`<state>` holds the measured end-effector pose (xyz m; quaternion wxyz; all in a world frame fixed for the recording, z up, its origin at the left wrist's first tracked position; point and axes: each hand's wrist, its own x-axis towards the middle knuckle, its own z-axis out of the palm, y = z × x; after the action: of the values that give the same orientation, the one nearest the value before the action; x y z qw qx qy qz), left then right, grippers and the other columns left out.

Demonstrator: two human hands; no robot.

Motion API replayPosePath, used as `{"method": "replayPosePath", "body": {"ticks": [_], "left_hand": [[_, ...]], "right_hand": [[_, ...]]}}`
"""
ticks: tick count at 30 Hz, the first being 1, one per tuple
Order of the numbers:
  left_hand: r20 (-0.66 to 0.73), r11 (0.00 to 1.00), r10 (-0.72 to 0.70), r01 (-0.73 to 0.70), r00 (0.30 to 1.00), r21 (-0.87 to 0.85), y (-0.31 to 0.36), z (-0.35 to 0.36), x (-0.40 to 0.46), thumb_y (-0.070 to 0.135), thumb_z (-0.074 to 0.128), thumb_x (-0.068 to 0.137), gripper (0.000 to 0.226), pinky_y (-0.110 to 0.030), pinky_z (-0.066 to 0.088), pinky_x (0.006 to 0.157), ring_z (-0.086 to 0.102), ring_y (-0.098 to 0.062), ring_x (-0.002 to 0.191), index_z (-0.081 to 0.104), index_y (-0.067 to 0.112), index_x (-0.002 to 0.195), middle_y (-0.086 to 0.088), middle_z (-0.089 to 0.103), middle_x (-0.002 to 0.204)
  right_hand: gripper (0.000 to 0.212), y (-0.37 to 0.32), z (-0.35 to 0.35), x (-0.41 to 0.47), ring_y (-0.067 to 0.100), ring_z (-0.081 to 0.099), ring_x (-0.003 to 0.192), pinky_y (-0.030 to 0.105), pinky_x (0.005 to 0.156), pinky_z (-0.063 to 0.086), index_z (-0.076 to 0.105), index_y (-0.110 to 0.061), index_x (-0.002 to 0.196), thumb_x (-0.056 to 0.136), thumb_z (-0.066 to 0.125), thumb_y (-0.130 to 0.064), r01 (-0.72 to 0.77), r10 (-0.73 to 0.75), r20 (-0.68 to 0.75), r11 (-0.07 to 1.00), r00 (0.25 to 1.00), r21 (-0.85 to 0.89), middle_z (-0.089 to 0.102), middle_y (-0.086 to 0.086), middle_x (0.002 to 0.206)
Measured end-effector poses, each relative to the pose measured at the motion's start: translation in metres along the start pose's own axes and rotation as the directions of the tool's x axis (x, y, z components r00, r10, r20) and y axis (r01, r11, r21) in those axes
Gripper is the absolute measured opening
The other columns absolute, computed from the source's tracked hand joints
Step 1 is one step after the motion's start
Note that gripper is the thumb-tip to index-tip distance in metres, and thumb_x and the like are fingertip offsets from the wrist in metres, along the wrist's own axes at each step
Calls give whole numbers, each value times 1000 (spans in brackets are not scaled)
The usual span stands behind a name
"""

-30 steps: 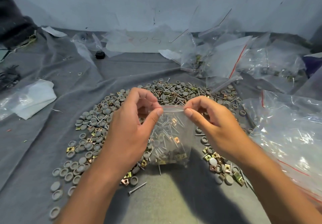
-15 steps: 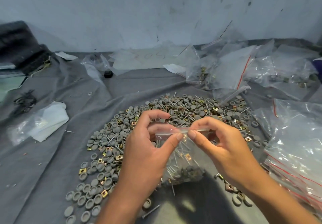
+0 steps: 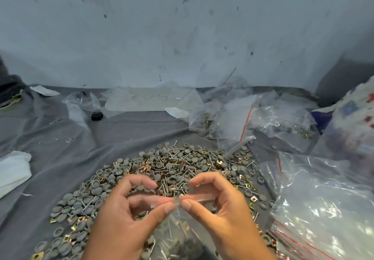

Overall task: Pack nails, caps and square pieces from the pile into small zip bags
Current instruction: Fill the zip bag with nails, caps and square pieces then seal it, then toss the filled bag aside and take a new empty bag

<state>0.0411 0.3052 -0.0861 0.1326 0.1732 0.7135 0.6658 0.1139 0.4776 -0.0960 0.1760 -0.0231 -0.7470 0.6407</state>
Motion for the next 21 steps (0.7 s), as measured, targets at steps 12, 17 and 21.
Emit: {"method": "replayPosePath", "body": {"ticks": [12, 17, 21], "left_hand": [[-55, 997, -54, 51, 997, -51, 1, -10, 6, 14, 78, 62, 46, -36, 52, 59, 64, -52, 73, 62, 10, 104, -15, 77, 82], [12, 999, -25, 26, 1000, -46, 4, -1, 2, 20, 83, 53, 63, -21, 57, 59, 74, -24, 71, 59, 15, 111, -12, 77, 84], [-35, 998, -14, 16, 999, 68, 2, -2, -2, 30, 87, 50, 59, -31, 55, 61, 73, -20, 67, 59, 20, 101, -3, 77, 77]], "right_hand": [[25, -12, -19, 8, -6, 65, 68, 6, 64, 46, 69, -21, 115, 90, 74, -22, -126, 109, 165, 987, 980, 99, 79, 1, 96], [26, -8, -19, 7, -5, 66, 74, 6, 67, 46, 71, -23, 116, 90, 69, -25, -100, 97, 131, 995, 987, 14, 79, -4, 99], [31, -6, -17, 6, 4, 73, 94, 13, 81, 53, 70, -44, 112, 82, 77, -36, -38, 48, 122, 996, 991, -83, 78, -10, 99]]}}
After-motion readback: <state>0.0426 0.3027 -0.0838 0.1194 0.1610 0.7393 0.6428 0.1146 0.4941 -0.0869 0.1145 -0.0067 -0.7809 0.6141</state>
